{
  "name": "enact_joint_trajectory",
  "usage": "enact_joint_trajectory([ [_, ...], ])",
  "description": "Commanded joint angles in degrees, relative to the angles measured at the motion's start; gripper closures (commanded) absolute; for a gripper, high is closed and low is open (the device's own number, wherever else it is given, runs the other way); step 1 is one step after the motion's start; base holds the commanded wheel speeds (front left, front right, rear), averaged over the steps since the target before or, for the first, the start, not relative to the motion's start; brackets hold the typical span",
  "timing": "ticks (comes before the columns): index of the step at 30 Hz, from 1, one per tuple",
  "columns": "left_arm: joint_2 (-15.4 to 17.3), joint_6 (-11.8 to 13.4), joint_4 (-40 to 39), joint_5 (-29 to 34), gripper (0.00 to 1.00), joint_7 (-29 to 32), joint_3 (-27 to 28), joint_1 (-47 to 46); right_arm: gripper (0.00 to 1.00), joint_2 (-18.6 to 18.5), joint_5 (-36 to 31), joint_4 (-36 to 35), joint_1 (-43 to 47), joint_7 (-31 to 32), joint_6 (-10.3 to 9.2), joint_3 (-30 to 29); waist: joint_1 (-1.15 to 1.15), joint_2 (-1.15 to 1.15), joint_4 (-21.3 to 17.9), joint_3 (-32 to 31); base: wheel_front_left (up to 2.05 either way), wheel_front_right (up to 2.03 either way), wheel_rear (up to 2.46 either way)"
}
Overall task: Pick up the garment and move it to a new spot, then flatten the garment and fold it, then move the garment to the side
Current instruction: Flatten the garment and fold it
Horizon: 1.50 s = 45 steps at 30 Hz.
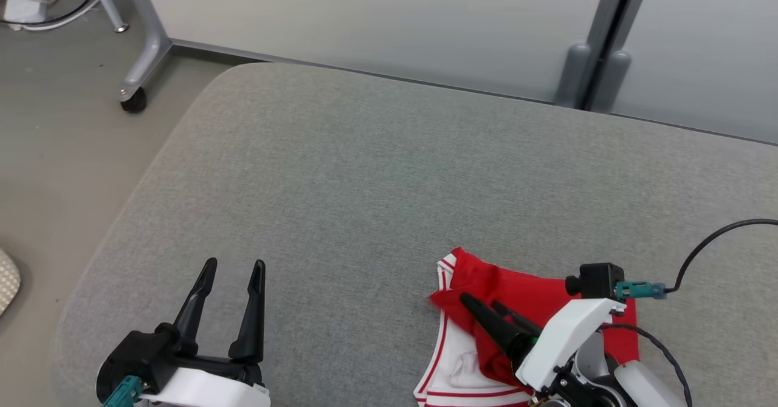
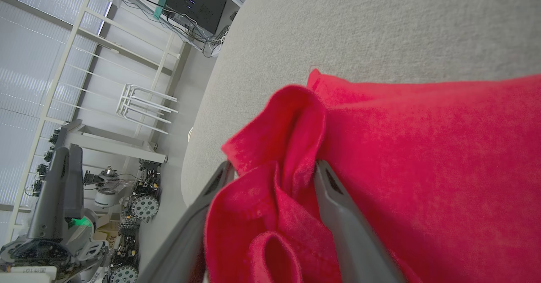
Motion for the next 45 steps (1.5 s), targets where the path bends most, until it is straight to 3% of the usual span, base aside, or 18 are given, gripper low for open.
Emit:
enact_joint_trajectory([
  [1,0.37,-0.14,0.11,-0.37,0.00,-0.14,0.35,-0.80,0.00,-0.28,0.67,-0.27,-0.87,-0.66,0.06,0.24,0.00,0.00,-0.85,-0.22,0.00,0.00,0.00],
  [6,0.59,0.48,0.03,-0.23,0.00,-0.31,0.90,0.30,0.00,-2.75,3.01,-4.87,-1.43,-2.17,0.06,0.85,0.00,0.00,-3.91,-1.61,0.00,0.00,0.00],
  [11,0.72,1.16,-0.62,-0.30,0.00,-0.41,1.57,1.52,0.00,-7.42,3.26,-11.06,-1.22,-6.40,0.05,-2.50,0.00,0.00,-7.08,-3.24,0.00,0.00,0.00],
  [20,0.19,1.65,-2.12,0.31,0.00,-0.52,1.84,2.63,0.00,-15.05,-6.33,-10.44,2.15,-18.56,0.05,-12.98,0.00,0.00,-9.81,-4.27,0.00,0.00,0.00],
  [37,-0.26,1.97,-3.84,1.59,0.00,-0.62,3.34,3.65,0.00,-11.68,-20.49,-6.08,5.79,-22.60,0.05,-19.16,0.00,0.00,-10.92,-5.17,0.00,0.00,0.00],
  [45,-0.63,2.22,-4.83,3.16,0.00,-0.62,5.07,5.13,0.00,-9.78,-28.78,-8.49,8.70,-24.98,0.05,-24.21,0.00,0.00,-11.48,-6.67,0.00,0.00,0.00],
])
